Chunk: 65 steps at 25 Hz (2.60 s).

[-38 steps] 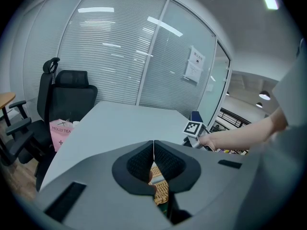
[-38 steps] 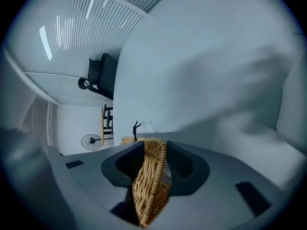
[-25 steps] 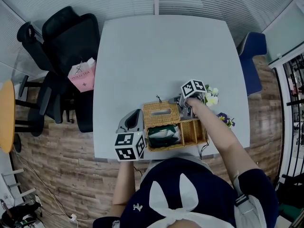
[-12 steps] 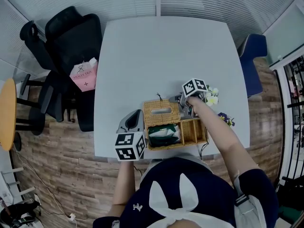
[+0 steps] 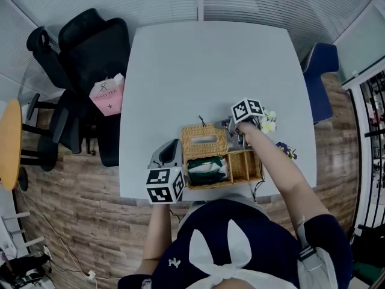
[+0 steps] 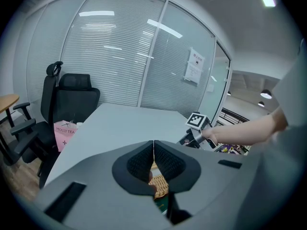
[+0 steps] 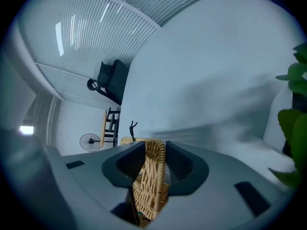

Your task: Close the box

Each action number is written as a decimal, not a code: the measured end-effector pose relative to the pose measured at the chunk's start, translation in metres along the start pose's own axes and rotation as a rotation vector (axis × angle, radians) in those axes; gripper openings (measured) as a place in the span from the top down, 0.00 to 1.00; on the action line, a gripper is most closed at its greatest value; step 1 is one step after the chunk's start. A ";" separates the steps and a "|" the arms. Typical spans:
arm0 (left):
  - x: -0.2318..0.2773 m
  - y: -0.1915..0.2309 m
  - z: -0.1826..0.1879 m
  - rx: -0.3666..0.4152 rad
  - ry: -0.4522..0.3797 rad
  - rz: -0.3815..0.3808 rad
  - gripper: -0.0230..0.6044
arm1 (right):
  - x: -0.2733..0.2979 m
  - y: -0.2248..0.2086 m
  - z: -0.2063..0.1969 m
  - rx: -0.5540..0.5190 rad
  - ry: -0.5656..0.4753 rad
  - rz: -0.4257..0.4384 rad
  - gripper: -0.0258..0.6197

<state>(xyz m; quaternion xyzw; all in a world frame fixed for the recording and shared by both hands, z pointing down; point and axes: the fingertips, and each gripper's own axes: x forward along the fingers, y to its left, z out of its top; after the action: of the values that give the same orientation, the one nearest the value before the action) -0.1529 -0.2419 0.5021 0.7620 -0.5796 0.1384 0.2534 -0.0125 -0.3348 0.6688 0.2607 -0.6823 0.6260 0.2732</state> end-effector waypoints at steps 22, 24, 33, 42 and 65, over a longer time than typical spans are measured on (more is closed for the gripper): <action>-0.019 -0.012 -0.001 0.033 -0.013 -0.001 0.93 | -0.027 0.029 0.004 -0.144 -0.130 0.019 0.75; -0.021 -0.013 -0.001 0.035 -0.014 -0.002 0.93 | -0.029 0.031 0.005 -0.160 -0.141 0.021 0.75; -0.029 -0.017 -0.001 0.050 -0.023 0.000 0.93 | -0.039 0.041 0.003 -0.219 -0.183 0.035 0.75; -0.035 -0.023 -0.003 0.062 -0.028 -0.004 0.93 | -0.048 0.049 -0.001 -0.262 -0.213 0.051 0.75; -0.065 -0.033 -0.019 0.069 -0.033 -0.003 0.93 | -0.077 0.075 -0.020 -0.446 -0.310 0.091 0.76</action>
<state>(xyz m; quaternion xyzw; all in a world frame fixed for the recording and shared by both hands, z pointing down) -0.1387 -0.1717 0.4780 0.7732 -0.5775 0.1454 0.2178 -0.0088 -0.3077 0.5633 0.2557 -0.8479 0.4247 0.1877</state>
